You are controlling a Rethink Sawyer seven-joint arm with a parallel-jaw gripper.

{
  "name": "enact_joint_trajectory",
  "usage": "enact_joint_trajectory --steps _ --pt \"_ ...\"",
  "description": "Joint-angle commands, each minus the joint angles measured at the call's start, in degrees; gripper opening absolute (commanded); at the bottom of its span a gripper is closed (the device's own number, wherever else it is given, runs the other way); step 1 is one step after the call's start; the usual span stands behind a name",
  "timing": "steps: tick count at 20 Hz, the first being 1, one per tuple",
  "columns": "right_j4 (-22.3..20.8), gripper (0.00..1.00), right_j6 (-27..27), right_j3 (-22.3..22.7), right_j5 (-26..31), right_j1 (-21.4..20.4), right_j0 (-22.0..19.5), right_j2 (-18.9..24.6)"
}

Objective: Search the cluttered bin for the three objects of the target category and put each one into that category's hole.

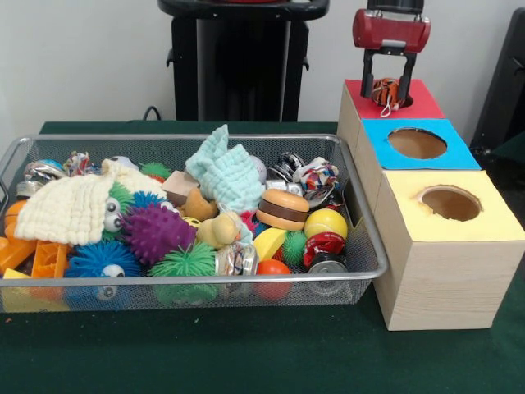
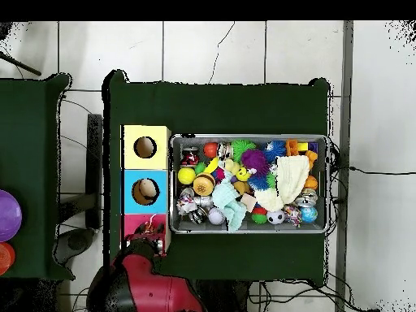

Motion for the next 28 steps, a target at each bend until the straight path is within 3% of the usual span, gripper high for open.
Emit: enact_joint_trajectory --steps 1,5,8,12,15,18,28 --pt "3.5 1.0 14.8 1.2 3.7 -3.0 -0.6 1.2" --pt "4.8 1.0 13.2 0.8 12.6 -9.7 1.5 -1.7" --pt "5.2 1.0 13.4 0.6 13.3 -10.2 2.2 -2.0" --pt "4.5 1.0 14.7 1.2 8.6 -8.1 0.7 0.8" --pt "6.4 1.0 13.9 -1.0 13.3 -8.7 5.0 -3.5" --pt "7.3 1.0 13.7 -1.7 15.9 -10.0 6.2 -4.8" --pt "4.7 1.0 16.4 1.9 4.1 -4.7 -1.2 4.2"
